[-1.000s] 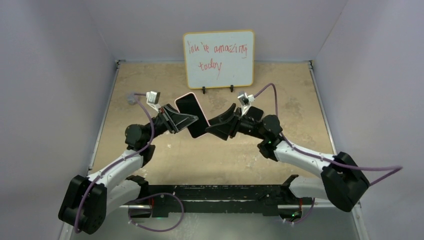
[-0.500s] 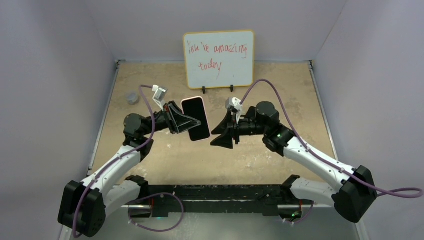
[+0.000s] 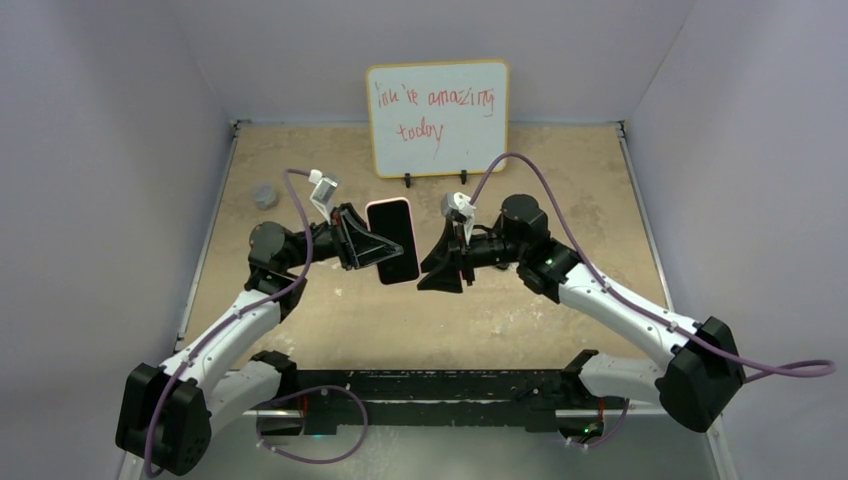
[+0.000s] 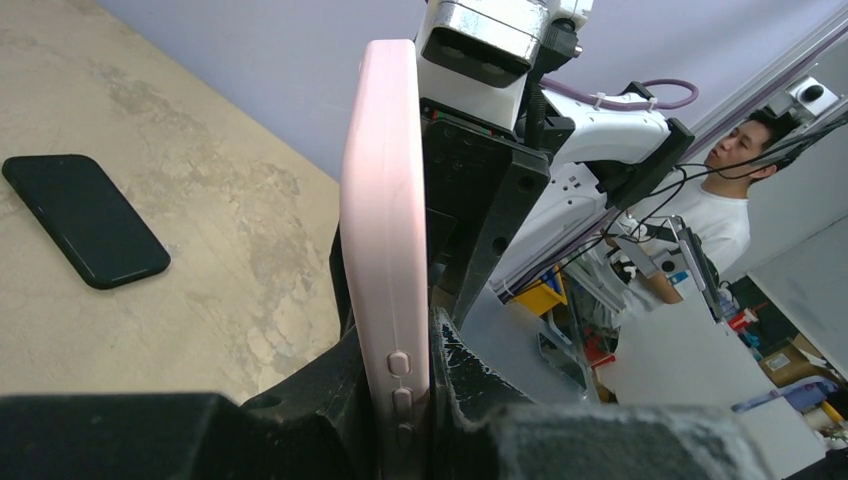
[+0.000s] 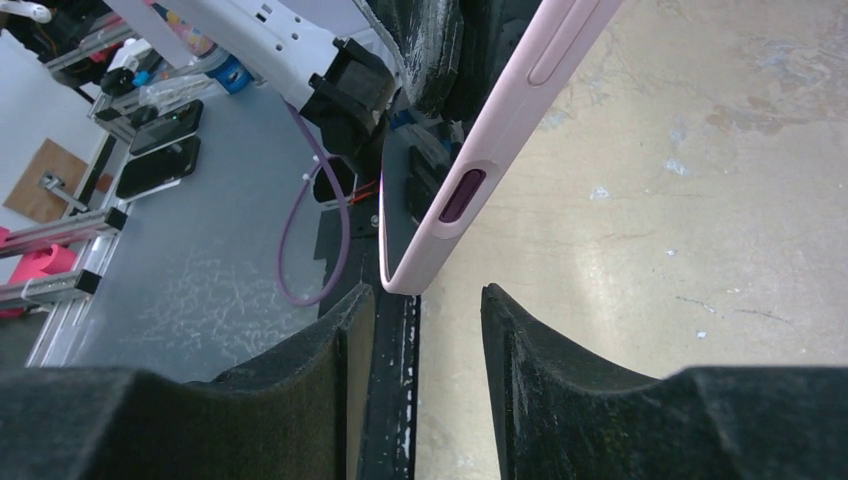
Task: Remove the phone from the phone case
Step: Remove the phone case from the phone.
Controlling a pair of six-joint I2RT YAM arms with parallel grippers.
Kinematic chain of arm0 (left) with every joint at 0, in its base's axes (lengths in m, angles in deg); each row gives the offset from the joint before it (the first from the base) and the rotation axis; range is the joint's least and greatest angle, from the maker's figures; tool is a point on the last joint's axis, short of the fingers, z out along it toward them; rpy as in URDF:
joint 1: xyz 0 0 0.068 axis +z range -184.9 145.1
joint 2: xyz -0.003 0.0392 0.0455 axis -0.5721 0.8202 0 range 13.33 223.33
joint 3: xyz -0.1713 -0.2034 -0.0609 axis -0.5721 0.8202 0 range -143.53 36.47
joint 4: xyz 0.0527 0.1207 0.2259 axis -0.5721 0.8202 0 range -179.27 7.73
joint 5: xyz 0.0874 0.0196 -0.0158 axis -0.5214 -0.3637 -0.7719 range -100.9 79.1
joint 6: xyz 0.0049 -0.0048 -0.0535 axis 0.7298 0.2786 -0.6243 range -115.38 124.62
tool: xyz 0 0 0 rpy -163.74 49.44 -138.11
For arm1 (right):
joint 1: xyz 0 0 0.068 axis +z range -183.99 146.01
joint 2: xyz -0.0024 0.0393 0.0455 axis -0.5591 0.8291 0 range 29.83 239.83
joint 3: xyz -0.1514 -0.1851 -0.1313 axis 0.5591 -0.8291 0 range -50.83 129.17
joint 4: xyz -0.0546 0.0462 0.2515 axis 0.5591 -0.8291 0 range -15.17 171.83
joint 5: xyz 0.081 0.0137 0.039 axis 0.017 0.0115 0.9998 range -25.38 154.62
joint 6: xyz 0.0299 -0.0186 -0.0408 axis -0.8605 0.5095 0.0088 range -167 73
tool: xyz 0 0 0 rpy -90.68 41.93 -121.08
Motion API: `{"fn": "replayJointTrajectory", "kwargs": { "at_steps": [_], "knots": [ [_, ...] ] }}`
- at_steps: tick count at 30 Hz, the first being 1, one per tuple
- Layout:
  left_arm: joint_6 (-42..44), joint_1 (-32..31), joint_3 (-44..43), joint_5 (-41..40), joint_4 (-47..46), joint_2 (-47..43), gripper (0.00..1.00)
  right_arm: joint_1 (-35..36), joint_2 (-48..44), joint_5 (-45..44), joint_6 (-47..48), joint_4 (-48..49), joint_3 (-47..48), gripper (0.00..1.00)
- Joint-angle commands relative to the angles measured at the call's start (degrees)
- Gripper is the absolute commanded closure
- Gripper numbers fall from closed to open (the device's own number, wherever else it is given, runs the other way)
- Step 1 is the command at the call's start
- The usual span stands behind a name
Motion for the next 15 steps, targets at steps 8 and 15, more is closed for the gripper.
{"fn": "replayJointTrajectory", "kwargs": {
  "at_steps": [8,15],
  "knots": [
    [1.1,0.3,-3.1,0.7,-4.2,-1.2,1.0,0.3,1.3,3.7,-2.6,5.3,2.7,0.6],
    [0.6,0.3,-2.9,0.7,-5.0,-1.2,1.0,1.3,2.3,3.8,-2.7,5.7,3.3,0.63]
  ]
}}
